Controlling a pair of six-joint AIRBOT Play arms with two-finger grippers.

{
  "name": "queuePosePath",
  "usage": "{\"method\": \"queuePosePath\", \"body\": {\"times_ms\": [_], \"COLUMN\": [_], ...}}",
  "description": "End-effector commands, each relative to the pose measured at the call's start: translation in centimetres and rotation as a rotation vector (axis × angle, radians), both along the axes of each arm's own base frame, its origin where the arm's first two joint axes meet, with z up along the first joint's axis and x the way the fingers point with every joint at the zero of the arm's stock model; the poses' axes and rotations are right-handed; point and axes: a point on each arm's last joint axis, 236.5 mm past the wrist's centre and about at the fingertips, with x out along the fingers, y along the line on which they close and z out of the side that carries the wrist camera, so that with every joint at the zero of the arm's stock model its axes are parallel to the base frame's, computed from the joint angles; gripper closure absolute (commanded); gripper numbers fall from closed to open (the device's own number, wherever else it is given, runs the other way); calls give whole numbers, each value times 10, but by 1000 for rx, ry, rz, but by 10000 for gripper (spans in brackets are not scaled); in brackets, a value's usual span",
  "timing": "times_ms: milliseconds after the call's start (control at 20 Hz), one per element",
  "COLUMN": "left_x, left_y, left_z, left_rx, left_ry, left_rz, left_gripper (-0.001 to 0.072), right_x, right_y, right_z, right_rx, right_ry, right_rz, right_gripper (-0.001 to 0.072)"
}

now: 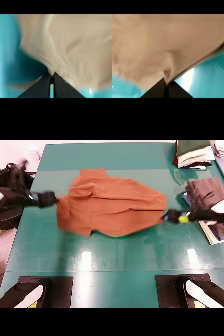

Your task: Fold the shirts.

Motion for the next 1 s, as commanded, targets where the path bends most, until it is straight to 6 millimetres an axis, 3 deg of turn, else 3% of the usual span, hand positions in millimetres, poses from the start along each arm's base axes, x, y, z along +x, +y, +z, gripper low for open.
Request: {"method": "queuePosePath", "body": {"times_ms": [0,100,150,250,400,500,600,700,800,950], "left_x": [-18,-66,-93,-151,-216,-227,-197,-138,-68,18], "left_y": [1,4,5,7,11,15,23,29,26,14], "left_z": [177,293,336,404,462,470,448,401,323,173], "left_rx": [-42,-52,-51,-48,-63,-44,24,63,64,49], "left_ry": [-439,-721,-833,-1032,-1243,-1281,-1193,-1025,-777,-355], "left_rz": [20,20,18,14,26,41,73,96,85,37], "left_gripper": [679,679,679,680,680,680,680,680,679,679], "right_x": [10,-13,-30,-60,-84,-85,-71,-42,-3,52], "right_y": [-5,-16,-22,-35,-57,-75,-87,-90,-90,-93], "right_z": [181,291,337,399,436,442,432,400,341,215], "right_rx": [-73,-142,-185,-276,-389,-428,-407,-329,-267,-359], "right_ry": [-454,-722,-835,-983,-1009,-968,-915,-818,-647,-306], "right_rz": [3,-37,-64,-125,-225,-287,-301,-257,-191,-98], "right_gripper": [692,692,692,692,692,693,693,693,694,693]}}
